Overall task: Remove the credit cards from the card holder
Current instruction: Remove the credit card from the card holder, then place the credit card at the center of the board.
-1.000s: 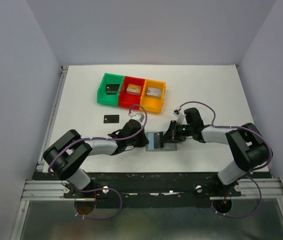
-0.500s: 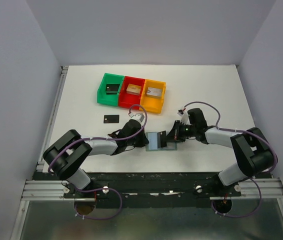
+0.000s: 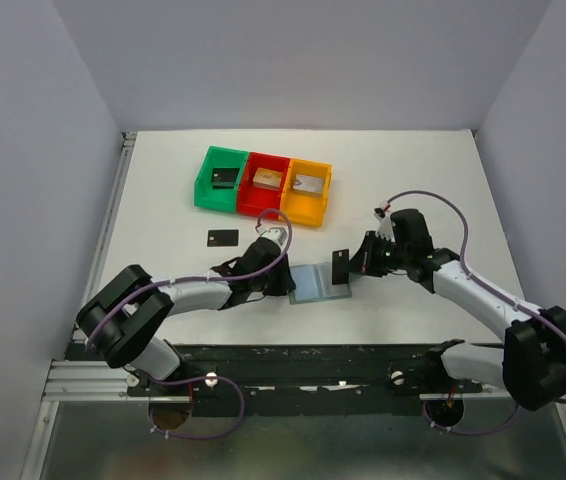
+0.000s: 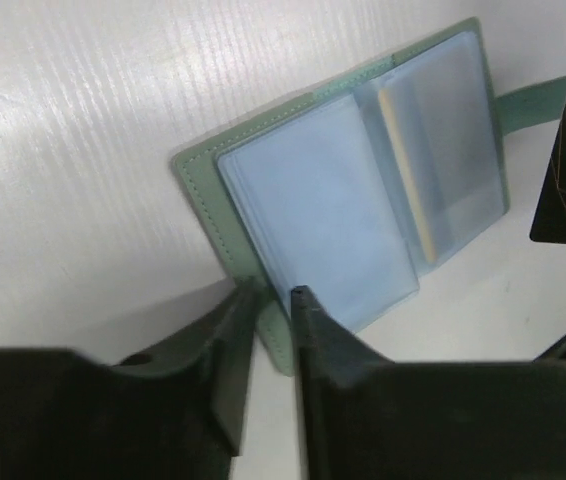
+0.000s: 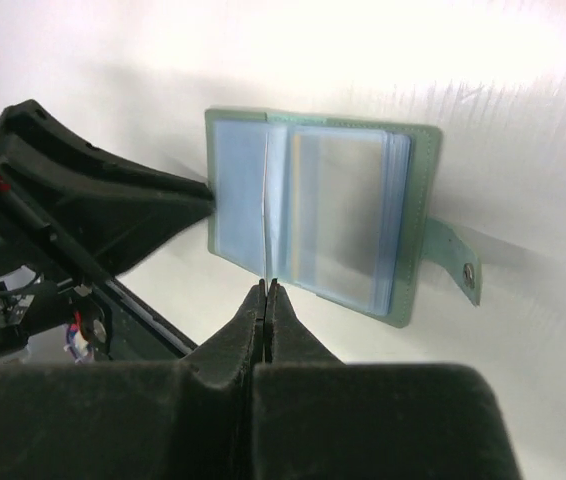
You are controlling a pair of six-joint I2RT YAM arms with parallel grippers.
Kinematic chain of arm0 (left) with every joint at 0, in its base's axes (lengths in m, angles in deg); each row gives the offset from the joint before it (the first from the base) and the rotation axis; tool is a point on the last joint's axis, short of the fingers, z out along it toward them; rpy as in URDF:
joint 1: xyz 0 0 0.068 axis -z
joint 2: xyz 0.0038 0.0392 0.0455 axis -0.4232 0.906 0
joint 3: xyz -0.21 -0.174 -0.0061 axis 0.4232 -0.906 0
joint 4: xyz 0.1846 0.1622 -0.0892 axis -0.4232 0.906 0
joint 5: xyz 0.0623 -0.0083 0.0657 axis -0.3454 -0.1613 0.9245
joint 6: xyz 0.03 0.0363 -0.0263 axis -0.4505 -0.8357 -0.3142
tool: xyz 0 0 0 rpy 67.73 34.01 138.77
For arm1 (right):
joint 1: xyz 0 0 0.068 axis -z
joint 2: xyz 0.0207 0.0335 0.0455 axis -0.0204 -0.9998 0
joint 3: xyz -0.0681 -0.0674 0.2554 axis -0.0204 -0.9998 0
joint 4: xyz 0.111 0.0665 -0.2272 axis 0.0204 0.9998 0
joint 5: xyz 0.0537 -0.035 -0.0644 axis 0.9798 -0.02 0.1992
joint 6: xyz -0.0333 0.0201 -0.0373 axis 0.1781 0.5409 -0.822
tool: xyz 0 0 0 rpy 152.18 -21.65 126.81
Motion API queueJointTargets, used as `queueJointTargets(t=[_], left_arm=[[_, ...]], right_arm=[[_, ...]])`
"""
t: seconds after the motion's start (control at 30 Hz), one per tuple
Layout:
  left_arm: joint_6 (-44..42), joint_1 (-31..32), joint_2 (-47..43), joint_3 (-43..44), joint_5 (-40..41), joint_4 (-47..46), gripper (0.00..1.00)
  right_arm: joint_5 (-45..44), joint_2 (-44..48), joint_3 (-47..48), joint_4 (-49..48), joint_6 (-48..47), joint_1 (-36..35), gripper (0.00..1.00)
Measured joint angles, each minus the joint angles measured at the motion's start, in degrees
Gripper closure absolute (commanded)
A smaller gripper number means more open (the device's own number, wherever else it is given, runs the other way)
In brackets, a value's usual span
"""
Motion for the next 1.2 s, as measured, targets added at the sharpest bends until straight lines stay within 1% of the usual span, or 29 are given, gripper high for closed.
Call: queueJointTargets(t=[0.03, 0.1, 0.17, 0.23, 0.37, 0.47, 0.53, 0.63, 0.73, 0.83, 0.93, 1.0, 1.2], left_arm=[[-0.13, -0.02, -0.63, 0.11, 0.00, 0.98, 0.38], [-0.90, -0.04, -2.47, 0.70, 0.04, 3.37, 0.26], [-1.05, -0.04, -4.63, 1.73, -0.04, 4.92, 0.18], [-1.51, -0.04, -7.87, 3.48, 0.04, 6.88, 0.15], [-2.62, -0.17, -14.75, 5.51, -0.26, 7.93, 0.15], [-4.28, -1.01, -21.44, 5.81, -2.56, 8.00, 0.20], [-6.01, -2.05, -24.98, 5.77, -6.21, 7.80, 0.20], [-8.41, -4.76, -31.08, 5.40, -13.77, 6.78, 0.19], [-11.76, -7.37, -38.47, 3.96, -21.64, 5.27, 0.15], [-14.67, -7.87, -42.47, 3.15, -27.19, 4.63, 0.15], [-16.72, -7.93, -43.50, 3.10, -32.50, 4.74, 0.18], [-18.03, -7.93, -42.82, 3.15, -35.56, 5.27, 0.21], [-19.32, -7.93, -37.90, 3.17, -41.66, 7.54, 0.23]], right_arm=[[-0.50, 1.18, 0.72, 1.33, -0.74, 0.00, 1.00], [-1.49, 3.39, 2.23, 3.72, -2.40, 0.00, 1.00], [-1.92, 5.27, 3.67, 5.57, -4.17, 0.00, 1.00], [-1.86, 6.62, 4.90, 7.19, -5.95, -0.02, 1.00], [-0.44, 7.28, 8.44, 11.65, -10.71, -1.44, 1.00], [1.66, 6.80, 13.09, 16.98, -15.28, -4.90, 1.00], [3.34, 6.21, 16.85, 20.44, -18.14, -7.56, 1.00], [6.25, 5.46, 21.81, 25.05, -21.88, -10.67, 1.00], [9.68, 5.40, 24.57, 29.07, -24.76, -12.50, 1.00], [11.82, 5.22, 26.56, 32.92, -27.15, -14.69, 1.00], [13.29, 4.85, 28.68, 36.35, -29.18, -17.75, 1.00], [13.84, 4.50, 29.94, 37.79, -30.21, -19.50, 1.00], [14.34, 3.50, 32.30, 40.37, -31.78, -22.51, 1.00]])
